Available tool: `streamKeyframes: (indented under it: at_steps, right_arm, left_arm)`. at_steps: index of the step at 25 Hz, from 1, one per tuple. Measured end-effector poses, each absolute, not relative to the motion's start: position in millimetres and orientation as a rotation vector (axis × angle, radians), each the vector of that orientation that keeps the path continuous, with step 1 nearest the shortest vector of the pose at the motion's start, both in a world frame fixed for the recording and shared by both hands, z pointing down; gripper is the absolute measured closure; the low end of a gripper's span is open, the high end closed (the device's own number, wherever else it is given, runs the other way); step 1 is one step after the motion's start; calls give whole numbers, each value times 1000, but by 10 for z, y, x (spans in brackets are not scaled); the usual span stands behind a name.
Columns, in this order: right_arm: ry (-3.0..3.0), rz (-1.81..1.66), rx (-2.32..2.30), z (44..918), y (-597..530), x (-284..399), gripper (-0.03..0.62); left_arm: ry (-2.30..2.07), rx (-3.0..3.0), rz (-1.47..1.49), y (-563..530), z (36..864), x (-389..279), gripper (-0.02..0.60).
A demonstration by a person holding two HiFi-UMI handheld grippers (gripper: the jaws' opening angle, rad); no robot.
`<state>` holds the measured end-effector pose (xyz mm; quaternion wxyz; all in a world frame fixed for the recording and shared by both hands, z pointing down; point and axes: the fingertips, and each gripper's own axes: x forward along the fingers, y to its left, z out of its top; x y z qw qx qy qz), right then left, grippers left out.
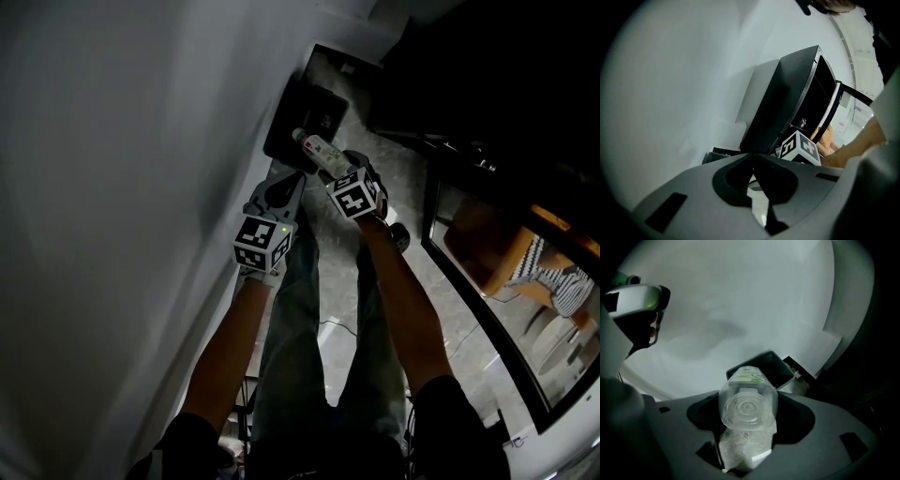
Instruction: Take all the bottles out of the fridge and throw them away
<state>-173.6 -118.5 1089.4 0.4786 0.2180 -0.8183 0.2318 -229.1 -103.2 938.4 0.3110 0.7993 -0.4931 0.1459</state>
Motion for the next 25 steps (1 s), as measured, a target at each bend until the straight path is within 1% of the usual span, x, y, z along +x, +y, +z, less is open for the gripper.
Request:
streamKeyframes:
  at_steps: [8, 13, 18, 25]
  right_arm:
    - [-2009, 577, 557, 10915, -1263, -1761, 280]
    - [-2069, 571, 556, 10869, -1285, -1907, 279]
    - [-2164, 565, 601, 10673, -1394, -2034, 263]
    - [-2207, 570, 660, 10186, -1290, -1830, 264]
  left_arm:
    - [-1310, 2105, 384, -1057, 9415, -2353, 575]
    - [-1309, 2106, 382, -1039, 9444, -2367, 575]
    - [-1314, 2105, 393, -1037, 9395, -2382, 575]
    - [-1350, 2104, 384, -1008, 9124, -2389, 575]
